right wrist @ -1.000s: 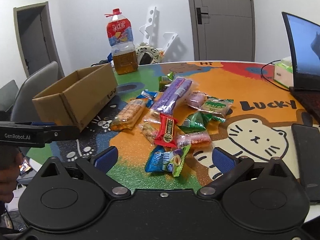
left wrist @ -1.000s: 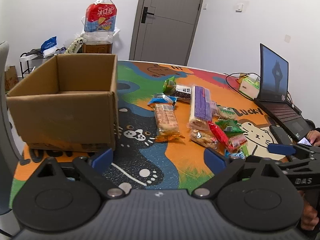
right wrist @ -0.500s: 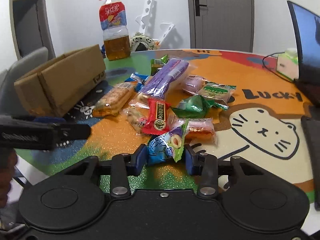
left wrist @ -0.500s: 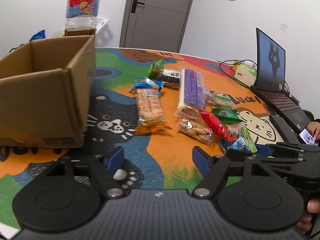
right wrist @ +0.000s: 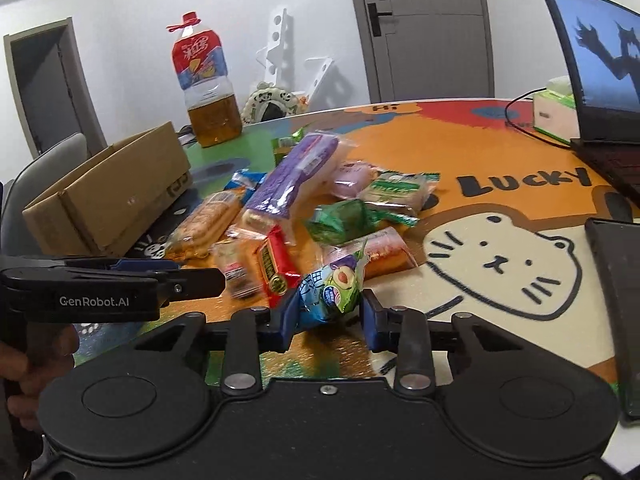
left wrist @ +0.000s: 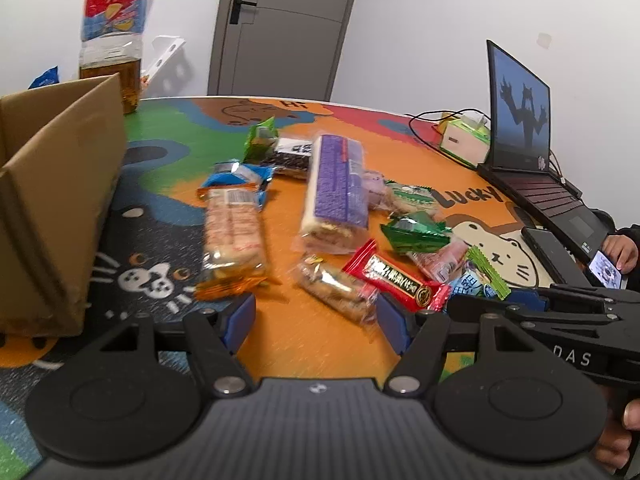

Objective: Organize snacks
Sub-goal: 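Grasp the blue-green chip bag with the right gripper while the left gripper grasps a clear peanut snack pack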

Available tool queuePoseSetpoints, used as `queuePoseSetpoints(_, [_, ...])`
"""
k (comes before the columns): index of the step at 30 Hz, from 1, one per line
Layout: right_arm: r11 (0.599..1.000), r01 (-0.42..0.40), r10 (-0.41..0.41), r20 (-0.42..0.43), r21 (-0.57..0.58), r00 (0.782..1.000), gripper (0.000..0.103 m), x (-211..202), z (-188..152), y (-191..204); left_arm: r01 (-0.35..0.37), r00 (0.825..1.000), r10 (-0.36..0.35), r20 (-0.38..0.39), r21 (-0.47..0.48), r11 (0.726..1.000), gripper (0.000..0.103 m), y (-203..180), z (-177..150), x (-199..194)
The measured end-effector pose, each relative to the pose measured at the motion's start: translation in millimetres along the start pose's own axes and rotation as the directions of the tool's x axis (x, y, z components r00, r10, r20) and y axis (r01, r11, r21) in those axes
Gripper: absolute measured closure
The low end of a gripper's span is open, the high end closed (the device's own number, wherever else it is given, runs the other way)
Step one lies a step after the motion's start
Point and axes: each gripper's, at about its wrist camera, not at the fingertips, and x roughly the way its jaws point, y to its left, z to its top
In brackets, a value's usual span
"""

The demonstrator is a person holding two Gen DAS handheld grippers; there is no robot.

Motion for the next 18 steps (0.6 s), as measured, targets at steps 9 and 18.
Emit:
queuePoseSetpoints(9, [1.0, -0.001, 0.001, 0.005, 0.019, 1.0, 0.069, 0.4, -1.8, -11.0, -0.018, 1.0, 0.018, -0.008, 0.001, 1.0, 0.037, -12.6, 7.7, 19.3])
queuePoseSetpoints(18, [1.0, 0.007, -0.007, 0.008, 0.006, 1.0, 0.069, -0.8, -3.7, -9.7, -0.041, 0.999, 0.041, 0.004, 0.003, 0.999, 0.049, -15.6, 5.4, 19.5])
